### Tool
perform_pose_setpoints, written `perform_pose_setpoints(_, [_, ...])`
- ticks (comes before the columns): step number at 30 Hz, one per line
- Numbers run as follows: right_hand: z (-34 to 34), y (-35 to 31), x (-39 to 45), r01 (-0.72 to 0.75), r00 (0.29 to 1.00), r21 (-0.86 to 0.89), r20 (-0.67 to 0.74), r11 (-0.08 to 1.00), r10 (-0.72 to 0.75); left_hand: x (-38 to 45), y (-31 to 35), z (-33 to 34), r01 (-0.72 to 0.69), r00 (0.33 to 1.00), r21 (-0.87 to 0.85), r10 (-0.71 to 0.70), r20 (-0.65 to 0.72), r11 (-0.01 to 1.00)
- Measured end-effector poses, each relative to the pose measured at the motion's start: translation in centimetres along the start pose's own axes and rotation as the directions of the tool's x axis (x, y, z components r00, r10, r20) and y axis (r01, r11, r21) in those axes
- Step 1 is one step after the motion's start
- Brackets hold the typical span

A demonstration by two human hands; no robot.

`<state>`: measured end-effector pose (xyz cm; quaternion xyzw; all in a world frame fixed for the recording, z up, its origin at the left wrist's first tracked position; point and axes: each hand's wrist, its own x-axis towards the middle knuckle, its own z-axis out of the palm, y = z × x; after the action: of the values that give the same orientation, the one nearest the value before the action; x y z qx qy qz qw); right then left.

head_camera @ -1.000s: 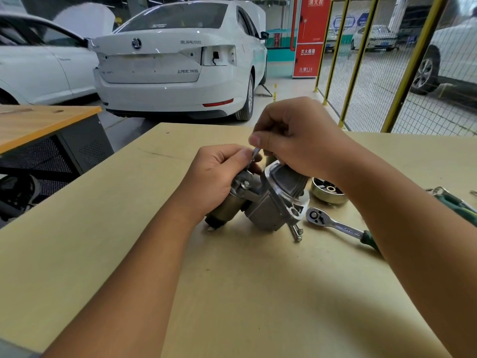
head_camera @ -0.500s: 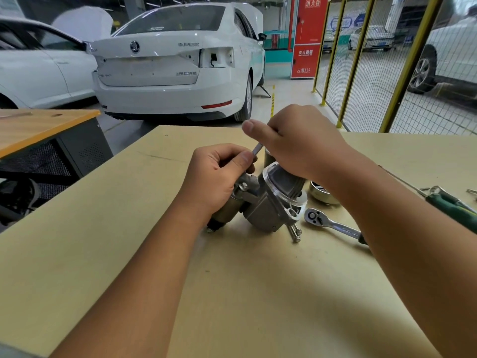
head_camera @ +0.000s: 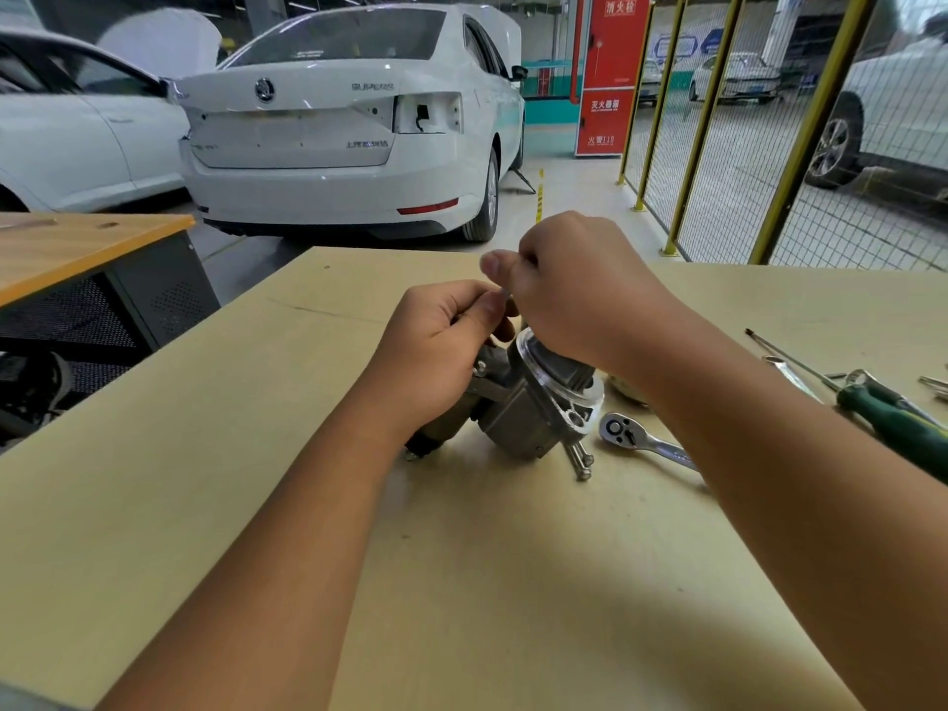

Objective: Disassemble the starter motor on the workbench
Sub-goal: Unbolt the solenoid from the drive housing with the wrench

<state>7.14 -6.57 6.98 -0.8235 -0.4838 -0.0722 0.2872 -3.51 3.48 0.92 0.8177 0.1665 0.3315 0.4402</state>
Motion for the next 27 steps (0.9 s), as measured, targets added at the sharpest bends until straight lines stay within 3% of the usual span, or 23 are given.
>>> perform_pose_setpoints(10, [-0.1, 0.3, -0.3, 0.062, 0.998, 0.042, 0.008, 0.997, -0.063, -0.2, -0.4, 0.2, -0.091, 0.989, -0.030, 0.087, -0.118, 0.995])
perform_pose_setpoints(20, [0.1, 1.0, -0.4, 0.126, 0.992, 0.061, -0.008, 0.990, -0.126, 0.0, -0.2, 0.2, -0.074, 0.986, -0.104, 0.057, -0.156, 0.992])
perform_pose_setpoints(22, [0.0, 1.6, -0.7, 0.140, 0.989, 0.101, -0.068, 0.985, -0.133, -0.1, -0.1, 0.2, -0.062, 0.987, -0.123, 0.042, -0.157, 0.990])
perform_pose_setpoints(25, [-0.9, 3.6, -2.0, 0.170, 0.934, 0.202, -0.345, 0.964, -0.093, -0.1, -0.3, 0.3, -0.036, 0.987, -0.137, 0.014, -0.159, 0.990])
perform_pose_setpoints(27, [-1.2, 5.7, -3.7, 0.129, 0.908, 0.228, -0.419, 0.965, -0.022, 0.1, -0.4, 0.4, -0.021, 0.987, -0.167, -0.007, -0.162, 0.986])
